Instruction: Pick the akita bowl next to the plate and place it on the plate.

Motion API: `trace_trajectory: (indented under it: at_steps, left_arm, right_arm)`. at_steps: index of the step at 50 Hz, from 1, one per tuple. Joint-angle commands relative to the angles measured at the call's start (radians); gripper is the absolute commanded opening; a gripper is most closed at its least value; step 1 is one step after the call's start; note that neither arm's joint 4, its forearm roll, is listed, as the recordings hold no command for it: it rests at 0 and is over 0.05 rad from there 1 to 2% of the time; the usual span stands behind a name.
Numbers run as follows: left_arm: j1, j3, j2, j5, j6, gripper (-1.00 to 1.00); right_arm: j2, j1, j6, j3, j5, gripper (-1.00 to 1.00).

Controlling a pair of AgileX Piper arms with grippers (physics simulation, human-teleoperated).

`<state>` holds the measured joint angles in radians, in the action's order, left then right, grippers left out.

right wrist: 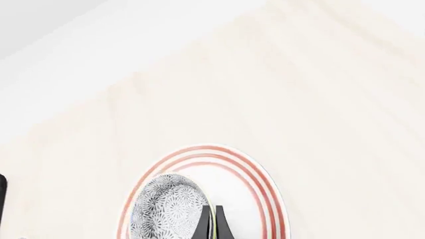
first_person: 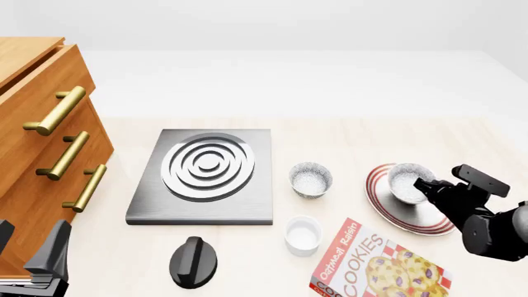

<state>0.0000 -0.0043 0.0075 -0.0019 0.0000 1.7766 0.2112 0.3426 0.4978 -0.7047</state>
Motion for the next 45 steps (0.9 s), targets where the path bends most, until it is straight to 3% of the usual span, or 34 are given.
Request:
trace_trajectory:
  at_steps: [1,26,27,45]
  left_arm:
    - [0.0,0.0,0.0,0.0,0.0,1.0]
    - [0.0,0.0,0.0,0.0,0.0,1.0]
    - [0.0,0.0,0.0,0.0,0.0,1.0]
    - [0.0,0.0,0.0,0.0,0.0,1.0]
  right_arm:
    - [0.013,0.002,0.004,0.007,-0.008,-1.0]
    - [0.015,0.007,0.0,0.012,0.004,-1.0]
    - [0.013,0.007,-0.001,0.012,0.005,1.0]
    - [-0.024,0.002,0.003,0.009,0.029,1.0]
